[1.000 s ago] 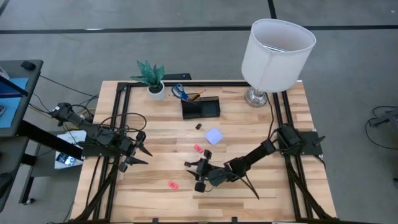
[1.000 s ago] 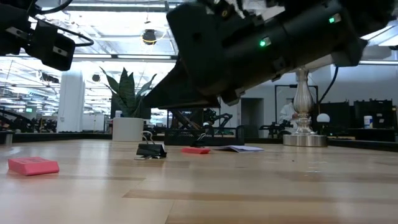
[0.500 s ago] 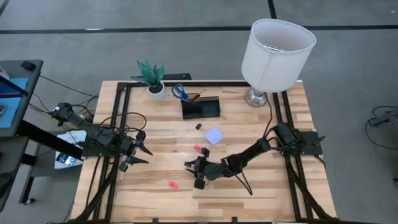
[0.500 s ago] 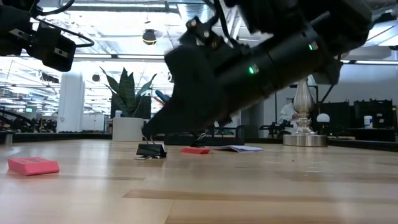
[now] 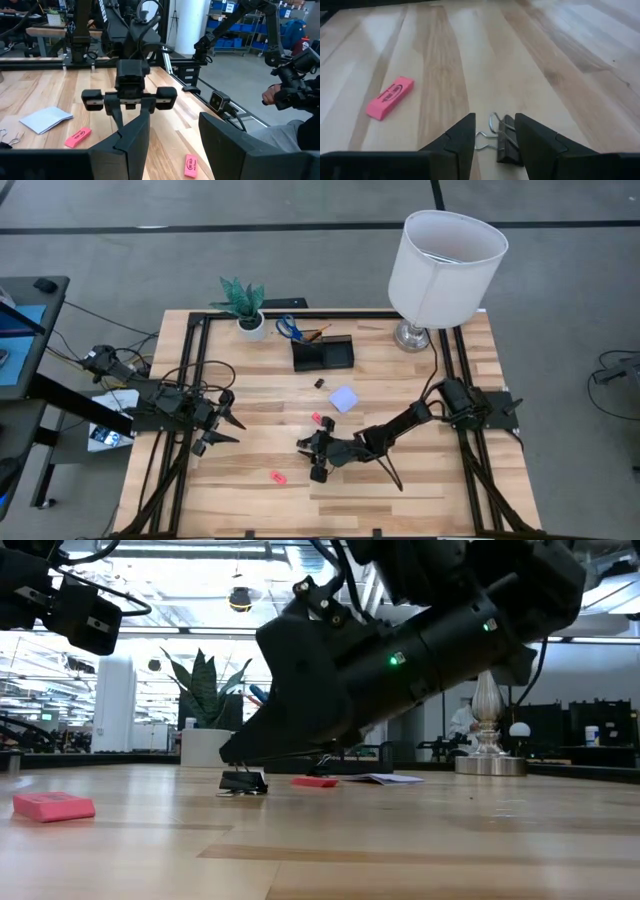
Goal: Pick and place office supplies into organizer
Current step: Put the bottom black binder clip into the black desk organizer
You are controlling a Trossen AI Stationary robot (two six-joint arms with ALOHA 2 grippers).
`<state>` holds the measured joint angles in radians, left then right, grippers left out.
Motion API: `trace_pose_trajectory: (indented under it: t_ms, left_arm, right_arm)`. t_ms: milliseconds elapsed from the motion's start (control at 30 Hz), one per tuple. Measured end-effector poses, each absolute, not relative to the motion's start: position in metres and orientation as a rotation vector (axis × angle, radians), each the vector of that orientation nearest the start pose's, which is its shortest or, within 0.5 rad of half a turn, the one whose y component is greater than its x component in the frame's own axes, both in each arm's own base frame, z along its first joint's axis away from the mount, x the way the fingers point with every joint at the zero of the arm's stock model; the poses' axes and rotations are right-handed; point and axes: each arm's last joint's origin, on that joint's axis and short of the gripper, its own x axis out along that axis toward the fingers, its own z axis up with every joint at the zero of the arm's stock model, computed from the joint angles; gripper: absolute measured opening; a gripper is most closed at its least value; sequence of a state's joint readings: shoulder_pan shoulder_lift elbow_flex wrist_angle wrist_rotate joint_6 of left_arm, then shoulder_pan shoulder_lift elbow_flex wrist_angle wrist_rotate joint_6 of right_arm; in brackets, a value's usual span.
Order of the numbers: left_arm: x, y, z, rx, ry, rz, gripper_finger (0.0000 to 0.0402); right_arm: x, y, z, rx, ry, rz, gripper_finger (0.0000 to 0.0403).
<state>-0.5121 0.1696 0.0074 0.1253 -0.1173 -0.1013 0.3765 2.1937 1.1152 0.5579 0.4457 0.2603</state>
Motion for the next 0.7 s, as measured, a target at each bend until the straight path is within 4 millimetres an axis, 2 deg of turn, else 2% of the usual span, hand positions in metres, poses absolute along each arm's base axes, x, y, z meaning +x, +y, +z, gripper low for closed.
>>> trace_pose_trajectory:
  t_ms: [267, 700]
  left_arm:
    - [0.0955, -0.0498, 0.1642, -0.089, 0.055, -0.393, 0.0163]
    - [0.0955, -0.0499, 0.1642, -0.089, 0.055, -0.393, 0.0163]
  right_arm:
    - [0.3996, 0.1418, 0.083, 0.048, 0.47, -0.133, 0.0121]
    - [0.4011, 0.1365, 0.0825, 0.068, 0.473, -0.154, 0.0061]
